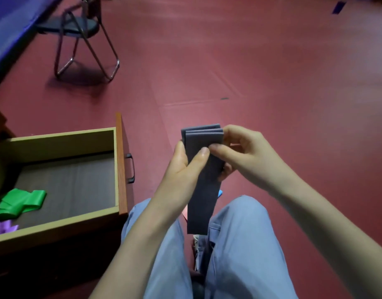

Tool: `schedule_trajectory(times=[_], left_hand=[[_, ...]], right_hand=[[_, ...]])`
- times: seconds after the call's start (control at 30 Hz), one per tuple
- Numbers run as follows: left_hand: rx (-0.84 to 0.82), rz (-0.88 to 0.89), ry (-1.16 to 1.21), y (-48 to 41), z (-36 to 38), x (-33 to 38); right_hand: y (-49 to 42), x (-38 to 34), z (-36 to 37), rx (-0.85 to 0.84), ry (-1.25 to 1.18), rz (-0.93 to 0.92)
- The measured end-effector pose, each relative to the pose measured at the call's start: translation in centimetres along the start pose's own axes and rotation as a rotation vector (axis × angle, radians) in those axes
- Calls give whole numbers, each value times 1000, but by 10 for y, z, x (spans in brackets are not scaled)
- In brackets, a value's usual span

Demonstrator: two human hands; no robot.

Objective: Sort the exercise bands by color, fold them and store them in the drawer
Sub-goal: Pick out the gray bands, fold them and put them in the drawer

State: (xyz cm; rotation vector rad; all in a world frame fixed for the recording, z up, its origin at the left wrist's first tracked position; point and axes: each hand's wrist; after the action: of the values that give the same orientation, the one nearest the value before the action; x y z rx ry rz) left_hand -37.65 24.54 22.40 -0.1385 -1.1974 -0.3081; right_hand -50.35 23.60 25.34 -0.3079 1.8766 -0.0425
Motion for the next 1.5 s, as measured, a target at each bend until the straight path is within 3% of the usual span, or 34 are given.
schedule_trajectory(times=[0.1, 0.2, 0.33, 0.4, 0.53, 0.67, 0.8, 0.9, 1.07, 1.2, 1.27, 1.37, 1.5], left_hand=[[-37, 30, -52, 12, -6, 2], [-42, -69, -157, 19, -13, -7], [93, -130, -222, 30, -13, -22], [164, -123, -252, 28, -12, -24], [286, -254, -248, 19, -12, -29], [-13, -265, -9, 35, -19, -31], [-73, -492, 196, 38, -22, -31], [-104, -514, 196, 41, -20, -34], [27, -351, -68, 42, -13, -41], [186, -232, -193, 44, -12, -40], [235, -159, -235, 44, -8, -38], [254, -71, -274, 45, -1, -37], [254, 9, -296, 47, 3, -34]], right_hand=[[8, -9, -2, -26, -89, -33], [11, -15, -5, 36, -143, -80], [16, -12, -1, 92, -90, -183], [22, -8, 6, 115, 28, -300], [38, 4, 10, 11, 556, -630], [59, 21, 12, -91, 781, -696], [71, 37, 9, -116, 851, -727], [76, 45, 9, -106, 908, -745], [83, 51, 15, -67, 766, -596], [89, 33, 23, 126, 122, 10], [88, 30, 23, 117, -64, 228], [88, 22, 28, -36, -151, 291], [88, 17, 29, -40, -216, 254]])
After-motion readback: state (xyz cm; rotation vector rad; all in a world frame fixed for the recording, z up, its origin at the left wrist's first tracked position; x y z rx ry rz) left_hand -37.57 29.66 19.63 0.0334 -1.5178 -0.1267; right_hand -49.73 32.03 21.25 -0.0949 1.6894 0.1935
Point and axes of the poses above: each hand's wrist, its own y-axis away from the middle knuckle, its own z-axis out of the palm, x = y × z, and after that the axes turned 6 degrees about -z, right-handed
